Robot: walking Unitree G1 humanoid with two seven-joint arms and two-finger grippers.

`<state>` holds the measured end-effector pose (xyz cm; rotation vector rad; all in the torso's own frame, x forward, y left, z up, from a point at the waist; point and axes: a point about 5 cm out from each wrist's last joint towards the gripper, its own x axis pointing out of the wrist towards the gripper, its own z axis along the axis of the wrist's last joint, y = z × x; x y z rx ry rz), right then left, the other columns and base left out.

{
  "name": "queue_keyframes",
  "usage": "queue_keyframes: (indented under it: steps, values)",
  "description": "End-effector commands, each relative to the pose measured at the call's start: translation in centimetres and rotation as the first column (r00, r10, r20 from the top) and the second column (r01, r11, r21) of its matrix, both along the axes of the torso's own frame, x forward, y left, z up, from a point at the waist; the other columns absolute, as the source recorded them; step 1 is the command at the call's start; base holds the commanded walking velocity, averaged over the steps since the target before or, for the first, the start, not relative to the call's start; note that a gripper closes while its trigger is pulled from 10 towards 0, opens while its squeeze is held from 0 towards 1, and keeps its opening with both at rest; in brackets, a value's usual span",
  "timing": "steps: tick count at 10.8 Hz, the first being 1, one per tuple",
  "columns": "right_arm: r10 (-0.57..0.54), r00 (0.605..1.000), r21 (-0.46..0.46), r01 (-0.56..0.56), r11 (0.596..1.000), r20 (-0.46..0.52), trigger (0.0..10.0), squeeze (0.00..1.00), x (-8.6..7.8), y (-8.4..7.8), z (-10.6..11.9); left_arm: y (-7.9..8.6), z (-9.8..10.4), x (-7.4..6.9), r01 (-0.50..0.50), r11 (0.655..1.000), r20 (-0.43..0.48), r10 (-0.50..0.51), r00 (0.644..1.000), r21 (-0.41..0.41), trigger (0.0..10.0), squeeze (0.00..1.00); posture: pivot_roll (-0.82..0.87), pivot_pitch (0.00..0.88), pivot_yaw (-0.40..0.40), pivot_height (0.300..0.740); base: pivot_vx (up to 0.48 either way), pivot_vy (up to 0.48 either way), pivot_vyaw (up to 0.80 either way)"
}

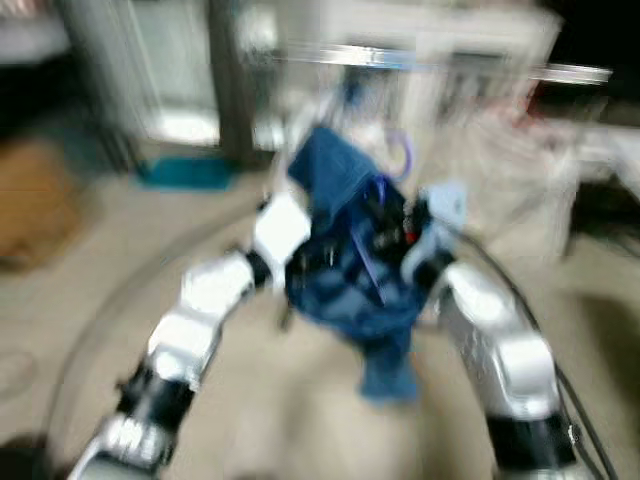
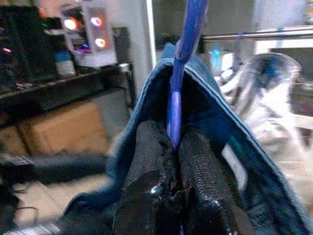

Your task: Hang hanger

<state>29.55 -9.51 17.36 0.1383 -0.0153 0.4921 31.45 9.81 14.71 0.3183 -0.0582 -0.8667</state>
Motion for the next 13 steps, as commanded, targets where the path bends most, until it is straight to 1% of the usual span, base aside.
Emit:
queue_keyframes:
  steps: [1, 2, 3, 4, 5, 6, 7, 8, 9, 11, 12, 13]
  values:
    - [0.019, 0.999, 0.026, -0.020, 0.999, 0.048, 0.0, 0.00, -0.1, 0.2, 1.2, -0.4, 0.5, 0.3, 0.024, 1.000, 0.023, -0.024, 0.999, 0.019, 10.0, 0.00, -0.05, 0.002, 0.012, 0.740, 0.000, 0.000, 0.00]
    - [0.027, 0.998, 0.028, -0.028, 0.999, 0.052, 0.0, 0.00, -0.2, 0.3, 1.3, -0.3, 0.4, 1.0, -0.009, 0.999, 0.032, 0.008, 0.999, 0.042, 10.0, 0.00, -0.05, 0.003, 0.013, 0.740, 0.000, 0.000, 0.00]
    - [0.027, 0.998, 0.029, -0.029, 0.999, 0.051, 0.0, 0.00, -0.2, 0.3, 1.3, 0.1, 0.7, 1.7, -0.073, 0.996, 0.069, 0.069, 0.995, 0.045, 2.4, 0.00, -0.05, 0.004, 0.013, 0.740, 0.000, 0.000, 0.00]
    - [0.016, 0.999, 0.040, -0.018, 0.999, 0.042, 0.0, 0.00, -0.2, 0.1, 1.2, 0.1, 1.2, 1.7, -0.087, 0.996, 0.139, 0.082, 0.987, 0.031, 0.0, 0.00, -0.05, 0.004, 0.011, 0.740, 0.000, 0.000, 0.00]
    - [0.009, 0.999, 0.045, -0.011, 0.999, 0.037, 0.0, 0.00, -0.1, 0.0, 1.1, 0.0, 1.3, 1.4, -0.075, 0.997, 0.146, 0.072, 0.987, 0.012, 0.0, 0.00, -0.05, 0.004, 0.010, 0.740, 0.000, 0.000, 0.00]
    - [-0.009, 1.000, 0.056, 0.008, 0.998, 0.025, 0.0, 0.00, 0.1, -0.4, 1.0, -0.4, 0.6, 0.7, -0.053, 0.998, 0.133, 0.051, 0.990, 0.017, 0.0, 0.00, -0.05, 0.003, 0.007, 0.740, 0.000, 0.000, 0.00]
    - [-0.022, 1.000, 0.069, 0.021, 0.997, 0.016, 0.0, 0.00, 0.3, -0.7, 0.9, -0.3, 0.1, 0.5, -0.072, 0.997, 0.138, 0.068, 0.988, 0.025, 0.0, 0.00, -0.05, 0.003, 0.003, 0.740, 0.000, 0.000, 0.00]
    - [-0.026, 1.000, 0.079, 0.025, 0.997, 0.011, 0.0, 0.00, 0.5, -0.9, 0.9, 0.3, 0.0, 0.8, -0.155, 0.988, 0.164, 0.149, 0.975, 0.020, 0.0, 0.00, -0.04, 0.002, 0.000, 0.740, 0.000, 0.000, 0.00]
    - [-0.018, 1.000, 0.082, 0.017, 0.996, 0.014, 0.0, 0.00, 0.6, -0.9, 1.0, 1.0, 0.3, 1.5, -0.233, 0.972, 0.193, 0.226, 0.955, 0.012, 0.0, 0.00, -0.04, 0.001, -0.011, 0.740, 0.000, 0.000, 0.00]
    - [-0.002, 1.000, 0.081, 0.001, 0.997, 0.014, 0.0, 0.00, 0.6, -1.0, 1.0, 1.6, 0.8, 2.1, -0.257, 0.966, 0.202, 0.254, 0.946, -0.012, 0.0, 0.00, -0.04, 0.000, -0.015, 0.740, 0.000, 0.000, 0.00]
    - [-0.003, 1.000, 0.078, 0.002, 0.997, 0.012, 0.0, 0.00, 0.7, -1.1, 0.9, 1.9, 1.3, 2.5, -0.286, 0.957, 0.208, 0.288, 0.935, -0.041, 0.0, 0.00, -0.04, 0.000, -0.013, 0.740, 0.000, 0.000, 0.00]
    - [-0.007, 1.000, 0.065, 0.006, 0.998, 0.007, 0.0, 0.00, 0.7, -1.3, 0.8, 2.8, 2.2, 3.1, -0.332, 0.940, 0.230, 0.342, 0.911, -0.082, 0.0, 0.00, -0.04, 0.000, -0.010, 0.740, 0.000, 0.000, 0.00]
